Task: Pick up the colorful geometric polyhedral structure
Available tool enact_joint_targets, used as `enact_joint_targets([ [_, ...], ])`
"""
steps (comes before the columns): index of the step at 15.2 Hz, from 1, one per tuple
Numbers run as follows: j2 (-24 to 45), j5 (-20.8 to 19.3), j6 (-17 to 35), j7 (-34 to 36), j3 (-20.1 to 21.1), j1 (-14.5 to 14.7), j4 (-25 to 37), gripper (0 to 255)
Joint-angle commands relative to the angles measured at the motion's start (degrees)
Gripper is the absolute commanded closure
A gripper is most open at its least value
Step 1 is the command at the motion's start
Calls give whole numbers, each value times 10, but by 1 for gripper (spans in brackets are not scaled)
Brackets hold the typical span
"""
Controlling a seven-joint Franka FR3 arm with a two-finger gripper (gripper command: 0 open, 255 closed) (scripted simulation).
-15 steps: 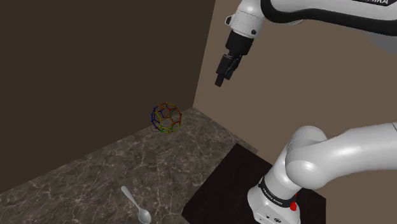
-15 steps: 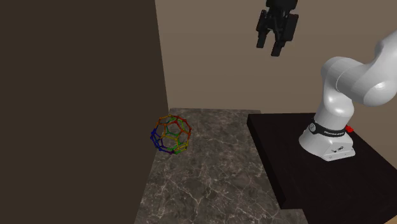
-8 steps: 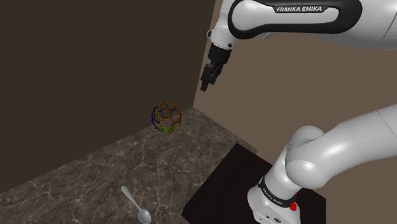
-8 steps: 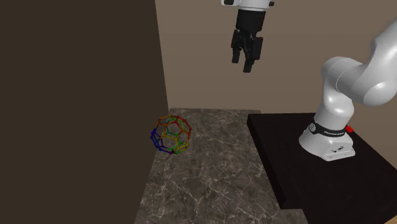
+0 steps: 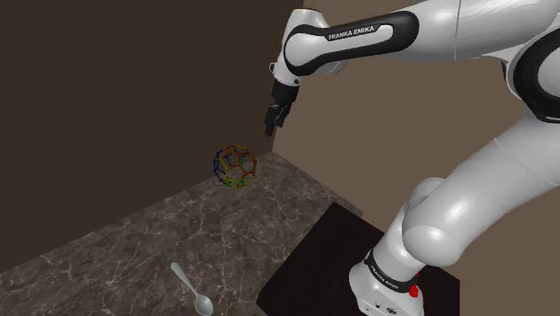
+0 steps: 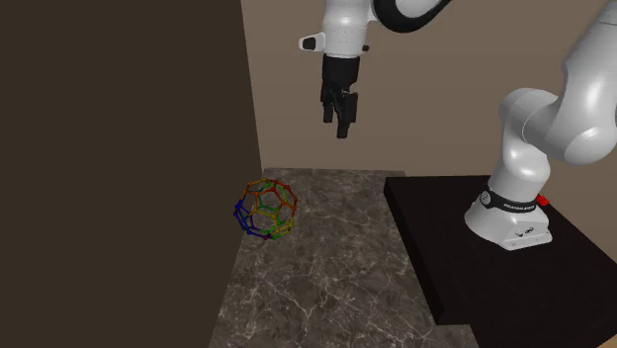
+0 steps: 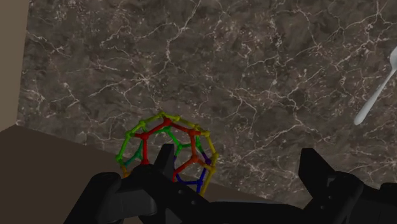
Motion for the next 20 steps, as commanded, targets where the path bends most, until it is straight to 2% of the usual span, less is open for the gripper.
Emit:
enact_joint_targets([
  [1,45,5,18,-18,-5,0,22,0],
  [10,247,34,70,-95,-15,-8,152,0],
  [18,435,52,68,-145,-5,-27,324,0],
  [20,453,53,72,-149,-3,-29,337,0],
])
